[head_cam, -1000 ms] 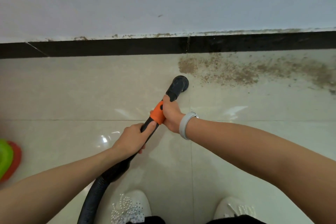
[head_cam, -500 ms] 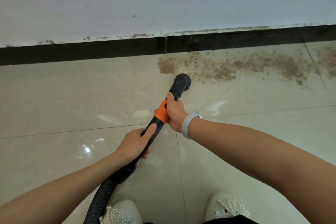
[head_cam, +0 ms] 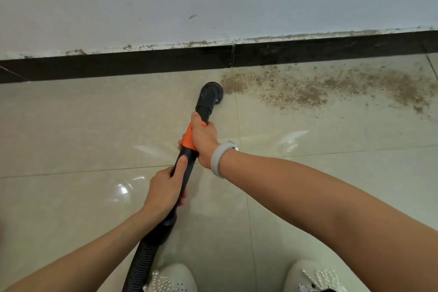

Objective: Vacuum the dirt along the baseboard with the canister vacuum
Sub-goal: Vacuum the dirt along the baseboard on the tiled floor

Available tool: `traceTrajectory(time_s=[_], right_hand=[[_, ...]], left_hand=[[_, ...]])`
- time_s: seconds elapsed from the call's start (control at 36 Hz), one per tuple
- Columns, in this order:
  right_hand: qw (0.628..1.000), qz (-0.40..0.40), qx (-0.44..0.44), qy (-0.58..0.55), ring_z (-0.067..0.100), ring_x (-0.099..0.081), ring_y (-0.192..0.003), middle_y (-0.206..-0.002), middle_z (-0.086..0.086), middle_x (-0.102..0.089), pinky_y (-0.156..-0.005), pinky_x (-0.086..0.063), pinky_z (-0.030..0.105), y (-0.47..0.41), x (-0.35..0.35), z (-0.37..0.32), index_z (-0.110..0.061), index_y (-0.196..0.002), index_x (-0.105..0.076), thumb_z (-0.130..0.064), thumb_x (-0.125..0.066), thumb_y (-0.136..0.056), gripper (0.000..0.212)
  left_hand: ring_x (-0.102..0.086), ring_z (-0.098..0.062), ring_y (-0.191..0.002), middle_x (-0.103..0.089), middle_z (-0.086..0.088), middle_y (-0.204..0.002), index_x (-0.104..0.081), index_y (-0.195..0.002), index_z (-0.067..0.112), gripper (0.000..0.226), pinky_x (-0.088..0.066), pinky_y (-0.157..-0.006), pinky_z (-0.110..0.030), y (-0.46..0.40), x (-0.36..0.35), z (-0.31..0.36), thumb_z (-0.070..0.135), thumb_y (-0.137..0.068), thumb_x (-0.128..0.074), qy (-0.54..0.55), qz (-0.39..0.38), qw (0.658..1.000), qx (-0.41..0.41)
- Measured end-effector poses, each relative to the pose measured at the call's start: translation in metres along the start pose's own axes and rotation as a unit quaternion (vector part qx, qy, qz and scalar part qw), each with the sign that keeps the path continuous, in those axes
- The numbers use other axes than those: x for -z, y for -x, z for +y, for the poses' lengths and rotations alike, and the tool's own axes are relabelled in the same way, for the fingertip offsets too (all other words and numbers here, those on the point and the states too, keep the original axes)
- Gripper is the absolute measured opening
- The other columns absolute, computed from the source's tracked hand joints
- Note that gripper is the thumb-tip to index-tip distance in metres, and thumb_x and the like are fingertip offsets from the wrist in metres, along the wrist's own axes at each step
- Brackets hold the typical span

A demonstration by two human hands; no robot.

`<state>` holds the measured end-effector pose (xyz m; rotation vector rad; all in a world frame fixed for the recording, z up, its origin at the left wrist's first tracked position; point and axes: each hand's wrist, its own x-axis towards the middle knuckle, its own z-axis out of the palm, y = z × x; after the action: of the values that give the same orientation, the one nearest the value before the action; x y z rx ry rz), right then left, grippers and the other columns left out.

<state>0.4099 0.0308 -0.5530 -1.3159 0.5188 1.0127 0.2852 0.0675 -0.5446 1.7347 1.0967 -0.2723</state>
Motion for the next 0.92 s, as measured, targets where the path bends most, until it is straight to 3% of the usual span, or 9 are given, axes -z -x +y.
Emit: traceTrajectory(time_s=[0.11,0.31,0.53,0.69,0.92], right_hand=[[1.000,-0.007,0.001,0.021,0.020,-0.054,-0.049,-0.069,0.008,-0.050,-0.049,-0.052,0.030,-0.007,-0.011,-0.008,-0.010,-0.103,-0.040,-0.037,-0.053,-0.096,0.031],[0.999,-0.032,0.021,0.000,0.021,-0.060,-0.058,-0.084,0.009,-0.053,-0.061,-0.055,0.035,-0.013,-0.008,-0.012,-0.013,-0.112,-0.041,-0.033,-0.064,-0.091,0.036],[1.000,-0.019,0.021,-0.011,0.019,-0.054,-0.049,-0.071,0.007,-0.049,-0.055,-0.055,0.033,-0.015,0.004,-0.014,-0.012,-0.107,-0.042,-0.038,-0.052,-0.097,0.030],[0.999,-0.008,0.025,0.023,0.019,-0.055,-0.053,-0.077,0.008,-0.050,-0.053,-0.055,0.031,-0.017,0.002,-0.026,-0.012,-0.115,-0.040,-0.038,-0.049,-0.098,0.033],[0.999,0.000,0.027,0.030,0.020,-0.056,-0.055,-0.080,0.010,-0.051,-0.061,-0.057,0.037,-0.021,0.002,-0.039,-0.010,-0.119,-0.039,-0.040,-0.050,-0.098,0.038]], left_hand=[[-0.051,-0.019,-0.039,-0.058,-0.014,-0.055,-0.053,-0.072,0.003,0.058,-0.041,-0.037,-0.022,-0.010,0.004,0.006,0.053,-0.097,-0.038,0.017,-0.001,1.000,0.015],[-0.051,-0.022,-0.040,-0.056,-0.015,-0.055,-0.053,-0.073,0.002,0.062,-0.044,-0.043,-0.025,-0.026,0.009,0.018,0.055,-0.097,-0.034,0.049,-0.048,0.997,0.017],[-0.055,-0.020,-0.044,-0.059,-0.013,-0.056,-0.054,-0.071,0.003,0.060,-0.044,-0.042,-0.022,-0.024,-0.004,0.021,0.055,-0.097,-0.037,0.039,-0.053,0.998,-0.006],[-0.062,-0.020,-0.056,-0.068,-0.009,-0.059,-0.060,-0.076,0.006,0.061,-0.050,-0.063,-0.031,-0.026,-0.007,0.015,0.055,-0.098,-0.031,-0.027,-0.017,0.998,-0.048],[-0.057,-0.019,-0.046,-0.062,-0.011,-0.058,-0.056,-0.077,0.005,0.059,-0.044,-0.052,-0.026,-0.037,-0.013,0.023,0.054,-0.098,-0.031,-0.047,0.012,0.996,-0.069]])
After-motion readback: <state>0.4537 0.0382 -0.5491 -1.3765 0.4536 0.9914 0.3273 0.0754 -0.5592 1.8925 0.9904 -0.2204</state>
